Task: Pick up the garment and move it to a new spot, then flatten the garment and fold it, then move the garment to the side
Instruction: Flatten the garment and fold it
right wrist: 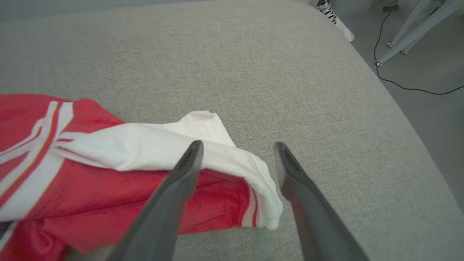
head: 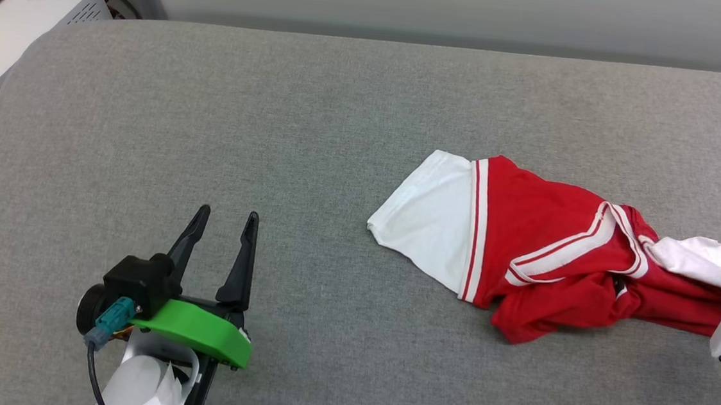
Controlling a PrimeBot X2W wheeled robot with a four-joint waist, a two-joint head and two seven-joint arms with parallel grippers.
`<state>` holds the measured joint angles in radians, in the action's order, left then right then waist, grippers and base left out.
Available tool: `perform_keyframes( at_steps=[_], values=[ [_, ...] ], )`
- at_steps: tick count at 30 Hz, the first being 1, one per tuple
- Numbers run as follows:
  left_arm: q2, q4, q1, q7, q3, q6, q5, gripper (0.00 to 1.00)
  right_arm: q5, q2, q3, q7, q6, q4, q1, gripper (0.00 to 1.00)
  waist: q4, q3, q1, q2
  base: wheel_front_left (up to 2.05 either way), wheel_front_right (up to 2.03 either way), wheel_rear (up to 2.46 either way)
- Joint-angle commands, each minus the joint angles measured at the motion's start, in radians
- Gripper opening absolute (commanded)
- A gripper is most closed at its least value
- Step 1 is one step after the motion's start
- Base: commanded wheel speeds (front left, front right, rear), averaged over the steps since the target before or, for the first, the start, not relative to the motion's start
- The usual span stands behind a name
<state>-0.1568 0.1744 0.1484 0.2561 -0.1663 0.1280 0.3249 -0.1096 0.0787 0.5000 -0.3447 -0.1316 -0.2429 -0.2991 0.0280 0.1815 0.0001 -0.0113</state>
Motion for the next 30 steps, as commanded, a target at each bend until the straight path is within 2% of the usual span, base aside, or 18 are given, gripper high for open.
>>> perform_keyframes(
  at_steps=[1, 8, 13, 18, 22, 26, 30],
  values=[
    [-0.003, 0.0, 0.003, 0.006, -0.001, 0.003, -0.007, 1.0, 0.006, -0.007, -0.015, 0.022, 0.001, 0.026, 0.006, 1.0, -0.017, -0.025, -0.0001, 0.0113, 0.0, 0.0, 0.0],
    [0.008, -0.004, -0.019, 0.006, 0.0, 0.003, -0.004, 1.0, 0.075, -0.022, -0.066, 0.111, 0.001, 0.143, 0.068, 1.0, -0.045, -0.078, -0.0001, 0.0113, 0.0, 0.0, 0.0],
    [0.016, -0.01, -0.031, 0.006, -0.01, 0.003, 0.001, 1.0, 0.158, -0.025, -0.151, 0.245, 0.001, 0.199, 0.136, 1.0, -0.058, -0.099, -0.0001, 0.0113, 0.0, 0.0, 0.0],
    [0.021, -0.003, -0.042, 0.006, -0.05, 0.003, 0.027, 1.0, 0.21, -0.027, -0.205, 0.384, 0.001, 0.24, 0.184, 1.0, -0.08, -0.096, -0.0001, 0.0113, 0.0, 0.0, 0.0],
    [0.006, 0.02, 0.002, -0.012, -0.124, 0.003, 0.038, 1.0, 0.219, -0.028, -0.213, 0.455, 0.001, 0.274, 0.193, 1.0, -0.099, -0.063, -0.0001, 0.0113, 0.0, 0.0, 0.0],
    [-0.012, 0.052, 0.1, -0.159, -0.19, 0.001, 0.044, 1.0, 0.232, -0.028, -0.218, 0.472, 0.001, 0.287, 0.193, 1.0, -0.115, -0.023, -0.0001, 0.0113, 0.0, 0.0, 0.0],
    [-0.021, 0.08, 0.221, -0.431, -0.252, -0.004, 0.025, 1.0, 0.238, -0.028, -0.231, 0.483, 0.001, 0.291, 0.182, 1.0, -0.14, 0.016, -0.0001, 0.0113, 0.0, 0.0, 0.0]
  ],
)
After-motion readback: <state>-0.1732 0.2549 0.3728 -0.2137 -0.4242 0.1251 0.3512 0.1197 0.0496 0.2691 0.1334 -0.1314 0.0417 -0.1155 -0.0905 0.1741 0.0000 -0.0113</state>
